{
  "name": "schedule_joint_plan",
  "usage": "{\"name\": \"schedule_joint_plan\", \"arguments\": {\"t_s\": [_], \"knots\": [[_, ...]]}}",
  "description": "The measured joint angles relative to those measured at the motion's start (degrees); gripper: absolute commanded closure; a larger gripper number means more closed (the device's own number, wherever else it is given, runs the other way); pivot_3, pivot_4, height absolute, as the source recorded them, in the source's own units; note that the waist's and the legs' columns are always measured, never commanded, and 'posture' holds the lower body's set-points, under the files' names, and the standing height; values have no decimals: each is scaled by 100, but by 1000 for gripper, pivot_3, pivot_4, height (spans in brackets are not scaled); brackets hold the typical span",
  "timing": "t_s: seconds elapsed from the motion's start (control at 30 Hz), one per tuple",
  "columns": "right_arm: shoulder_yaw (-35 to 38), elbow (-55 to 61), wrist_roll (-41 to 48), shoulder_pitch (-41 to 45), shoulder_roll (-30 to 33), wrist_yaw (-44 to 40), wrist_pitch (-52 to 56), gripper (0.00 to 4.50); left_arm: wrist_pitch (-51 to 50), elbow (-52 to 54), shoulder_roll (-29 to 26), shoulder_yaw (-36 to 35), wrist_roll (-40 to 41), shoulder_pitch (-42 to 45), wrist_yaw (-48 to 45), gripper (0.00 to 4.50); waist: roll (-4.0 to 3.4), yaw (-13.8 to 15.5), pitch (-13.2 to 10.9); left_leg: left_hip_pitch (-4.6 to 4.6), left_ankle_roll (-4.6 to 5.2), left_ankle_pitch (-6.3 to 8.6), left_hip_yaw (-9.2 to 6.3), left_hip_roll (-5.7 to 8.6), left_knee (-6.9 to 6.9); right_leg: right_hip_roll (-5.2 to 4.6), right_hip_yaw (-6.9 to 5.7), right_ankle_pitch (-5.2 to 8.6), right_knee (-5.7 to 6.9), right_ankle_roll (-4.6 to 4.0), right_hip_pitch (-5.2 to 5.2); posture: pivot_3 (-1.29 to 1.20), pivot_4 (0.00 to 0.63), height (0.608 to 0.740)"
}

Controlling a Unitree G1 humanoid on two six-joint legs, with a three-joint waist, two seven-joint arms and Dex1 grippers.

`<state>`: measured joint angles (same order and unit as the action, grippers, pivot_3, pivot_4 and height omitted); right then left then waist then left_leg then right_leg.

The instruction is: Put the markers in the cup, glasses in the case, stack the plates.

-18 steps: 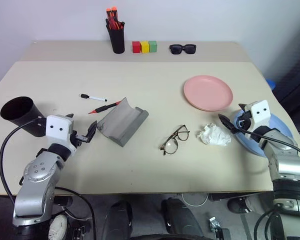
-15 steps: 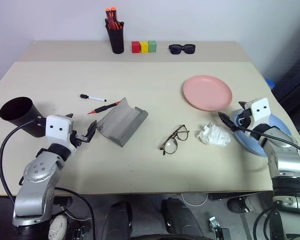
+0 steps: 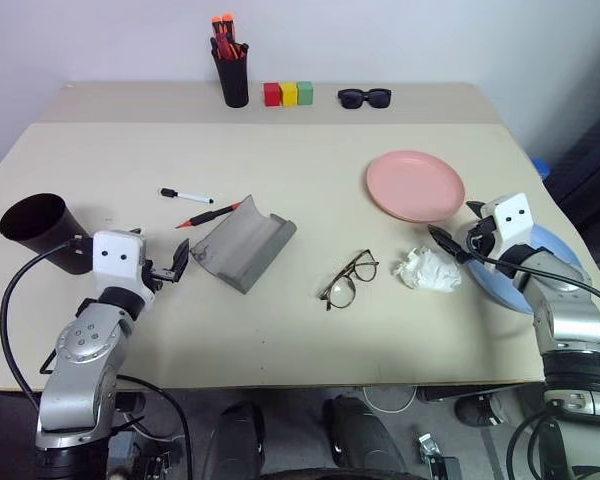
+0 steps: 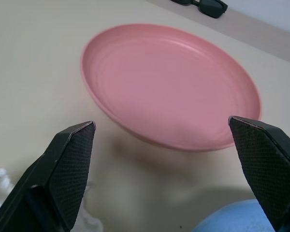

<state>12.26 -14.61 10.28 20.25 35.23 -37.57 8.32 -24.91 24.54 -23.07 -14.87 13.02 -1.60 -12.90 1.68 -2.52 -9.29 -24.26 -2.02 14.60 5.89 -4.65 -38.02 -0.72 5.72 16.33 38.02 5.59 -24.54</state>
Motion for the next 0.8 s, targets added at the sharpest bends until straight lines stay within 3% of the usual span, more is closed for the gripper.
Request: {"name": "schedule_joint_plan", "arguments": {"t_s": [0.3,0.8], "knots": [[-388,296,1,160,-206,45,109,0,-519,55,83,-6,-11,306,427,268,0,10,0,1,0,0,-1,0,-3,1,0,-1,3,1,1,0,150,722],[-1249,1429,0,466,-1176,303,542,0,-1582,-597,515,127,-78,1975,1089,120,0,15,1,-1,-2,-1,-7,1,-5,4,-5,-9,10,16,2,0,150,722]]}}
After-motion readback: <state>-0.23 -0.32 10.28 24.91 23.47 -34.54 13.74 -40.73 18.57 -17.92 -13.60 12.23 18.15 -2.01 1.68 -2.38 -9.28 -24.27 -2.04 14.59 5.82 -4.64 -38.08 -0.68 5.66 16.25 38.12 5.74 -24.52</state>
